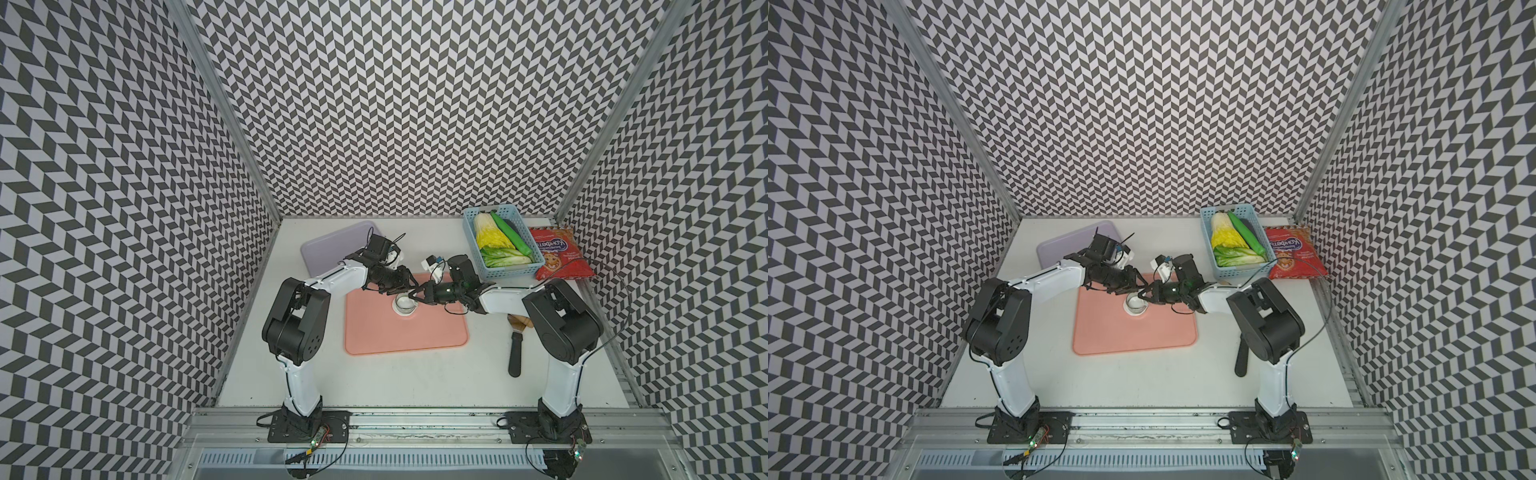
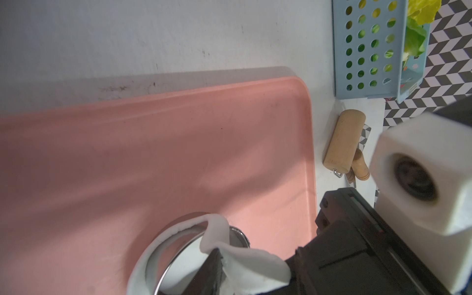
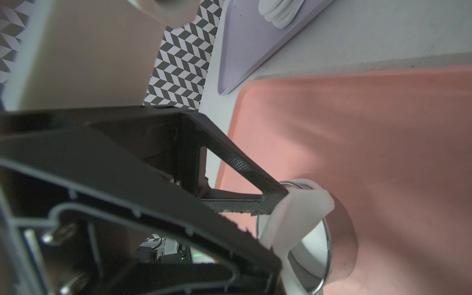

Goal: Roll out the dumpling wrappers from the dough
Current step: Remove the dumpling wrapper from the work surface.

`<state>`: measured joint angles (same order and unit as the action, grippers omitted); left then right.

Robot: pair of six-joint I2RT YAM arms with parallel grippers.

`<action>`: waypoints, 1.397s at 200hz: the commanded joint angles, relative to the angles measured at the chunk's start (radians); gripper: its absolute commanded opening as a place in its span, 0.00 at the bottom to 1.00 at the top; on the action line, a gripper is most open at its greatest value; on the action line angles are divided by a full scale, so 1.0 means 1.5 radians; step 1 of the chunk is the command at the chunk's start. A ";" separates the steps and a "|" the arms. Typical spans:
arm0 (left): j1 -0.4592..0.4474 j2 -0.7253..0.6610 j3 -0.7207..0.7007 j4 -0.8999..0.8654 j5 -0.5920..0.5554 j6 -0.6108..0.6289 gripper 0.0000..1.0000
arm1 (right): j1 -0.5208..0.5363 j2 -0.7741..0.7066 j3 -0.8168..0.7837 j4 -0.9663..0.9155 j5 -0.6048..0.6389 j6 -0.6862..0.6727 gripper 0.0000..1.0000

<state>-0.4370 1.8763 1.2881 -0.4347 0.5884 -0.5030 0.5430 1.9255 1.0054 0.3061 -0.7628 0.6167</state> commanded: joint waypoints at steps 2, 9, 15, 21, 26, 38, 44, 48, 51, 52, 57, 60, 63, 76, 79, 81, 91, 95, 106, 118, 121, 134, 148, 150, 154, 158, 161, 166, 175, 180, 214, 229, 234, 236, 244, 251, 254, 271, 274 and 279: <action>-0.007 0.012 0.007 -0.007 0.004 0.016 0.41 | 0.007 -0.015 0.023 0.029 0.000 -0.012 0.00; -0.007 0.014 0.007 -0.007 0.007 0.017 0.37 | 0.007 -0.015 0.023 0.029 0.000 -0.012 0.00; -0.007 0.016 0.007 -0.007 0.010 0.018 0.32 | 0.007 -0.015 0.024 0.030 0.001 -0.013 0.00; -0.007 0.018 0.007 -0.008 0.012 0.017 0.30 | 0.007 -0.015 0.025 0.028 0.002 -0.014 0.00; -0.007 0.019 0.007 -0.009 0.014 0.018 0.28 | 0.007 -0.014 0.025 0.026 0.002 -0.016 0.00; -0.007 0.020 0.007 -0.011 0.015 0.020 0.23 | 0.007 -0.012 0.028 0.023 0.002 -0.016 0.00; -0.007 0.019 0.007 -0.011 0.014 0.021 0.19 | 0.007 -0.011 0.028 0.022 0.003 -0.017 0.01; -0.006 0.019 0.007 -0.013 0.013 0.020 0.16 | 0.007 -0.012 0.028 0.021 0.004 -0.018 0.01; -0.005 0.019 0.007 -0.013 0.013 0.021 0.16 | 0.007 -0.012 0.028 0.019 0.005 -0.018 0.02; -0.005 0.019 0.007 -0.014 0.012 0.021 0.16 | 0.007 -0.012 0.028 0.018 0.006 -0.018 0.02; -0.005 0.018 0.007 -0.015 0.011 0.021 0.13 | 0.007 -0.013 0.029 0.015 0.007 -0.021 0.03; -0.003 0.018 0.007 -0.016 0.012 0.021 0.12 | 0.007 -0.014 0.030 0.010 0.007 -0.022 0.04; -0.003 0.018 0.007 -0.016 0.011 0.021 0.10 | 0.007 -0.014 0.031 0.007 0.009 -0.024 0.05; -0.001 0.016 0.007 -0.020 0.010 0.024 0.03 | 0.007 -0.018 0.038 -0.021 0.019 -0.035 0.10; 0.000 0.015 0.008 -0.021 0.009 0.024 0.01 | 0.007 -0.020 0.039 -0.027 0.021 -0.038 0.12; 0.000 0.015 0.008 -0.022 0.008 0.025 0.00 | 0.007 -0.021 0.040 -0.033 0.022 -0.041 0.12; 0.002 0.013 0.008 -0.025 0.004 0.027 0.00 | 0.006 -0.024 0.045 -0.053 0.025 -0.048 0.17; 0.003 0.013 0.007 -0.026 0.004 0.029 0.00 | 0.006 -0.025 0.047 -0.060 0.025 -0.050 0.19; 0.005 0.011 0.009 -0.028 0.001 0.030 0.00 | 0.006 -0.029 0.051 -0.080 0.022 -0.056 0.23; 0.007 0.008 0.007 -0.028 -0.001 0.031 0.00 | 0.005 -0.035 0.053 -0.099 0.025 -0.065 0.25; 0.007 0.007 0.007 -0.029 -0.002 0.031 0.00 | 0.005 -0.037 0.053 -0.102 0.026 -0.066 0.26; 0.008 0.006 0.006 -0.031 -0.005 0.032 0.00 | 0.002 -0.043 0.050 -0.119 0.025 -0.073 0.26; 0.008 0.005 0.005 -0.031 -0.006 0.032 0.00 | -0.002 -0.053 0.044 -0.136 0.028 -0.078 0.26; 0.008 0.005 0.005 -0.032 -0.006 0.032 0.00 | -0.003 -0.055 0.042 -0.138 0.028 -0.079 0.26; 0.009 0.004 0.004 -0.032 -0.006 0.032 0.00 | -0.005 -0.060 0.039 -0.142 0.027 -0.081 0.26; 0.009 0.003 0.003 -0.032 -0.007 0.032 0.00 | -0.007 -0.064 0.036 -0.147 0.028 -0.083 0.26; 0.009 0.002 0.002 -0.031 -0.007 0.032 0.00 | -0.008 -0.068 0.033 -0.150 0.031 -0.085 0.26; 0.009 -0.001 0.000 -0.030 -0.008 0.031 0.00 | -0.011 -0.074 0.026 -0.153 0.034 -0.086 0.26; 0.010 -0.004 -0.004 -0.027 -0.008 0.029 0.00 | -0.016 -0.087 0.013 -0.154 0.040 -0.087 0.26; 0.010 -0.006 -0.006 -0.027 -0.008 0.029 0.00 | -0.019 -0.093 0.007 -0.153 0.042 -0.086 0.26; 0.012 -0.018 -0.019 -0.025 -0.010 0.028 0.00 | -0.027 -0.085 0.008 -0.167 0.058 -0.075 0.26; 0.011 -0.023 -0.026 -0.024 -0.011 0.026 0.00 | -0.026 -0.071 0.021 -0.174 0.064 -0.069 0.25; 0.012 -0.025 -0.028 -0.022 -0.011 0.025 0.00 | -0.026 -0.065 0.026 -0.176 0.065 -0.068 0.25; 0.012 -0.026 -0.029 -0.021 -0.011 0.024 0.00 | -0.025 -0.063 0.027 -0.176 0.065 -0.066 0.25; 0.012 -0.028 -0.032 -0.019 -0.011 0.022 0.00 | -0.025 -0.055 0.035 -0.179 0.067 -0.065 0.25; 0.012 -0.030 -0.034 -0.016 -0.011 0.020 0.00 | -0.024 -0.047 0.043 -0.185 0.070 -0.065 0.25; 0.012 -0.031 -0.035 -0.015 -0.011 0.018 0.00 | -0.023 -0.043 0.046 -0.189 0.073 -0.065 0.25; 0.013 -0.035 -0.037 -0.010 -0.010 0.015 0.00 | -0.018 -0.024 0.070 -0.212 0.075 -0.071 0.25; 0.013 -0.036 -0.036 -0.009 -0.010 0.015 0.00 | -0.017 -0.020 0.074 -0.216 0.076 -0.072 0.25; 0.012 -0.036 -0.036 -0.007 -0.010 0.013 0.00 | -0.015 -0.016 0.080 -0.225 0.078 -0.074 0.25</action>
<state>-0.4225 1.8641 1.2465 -0.4564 0.5797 -0.4736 0.5083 1.8614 1.0721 0.0063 -0.6704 0.5171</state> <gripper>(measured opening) 0.051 0.247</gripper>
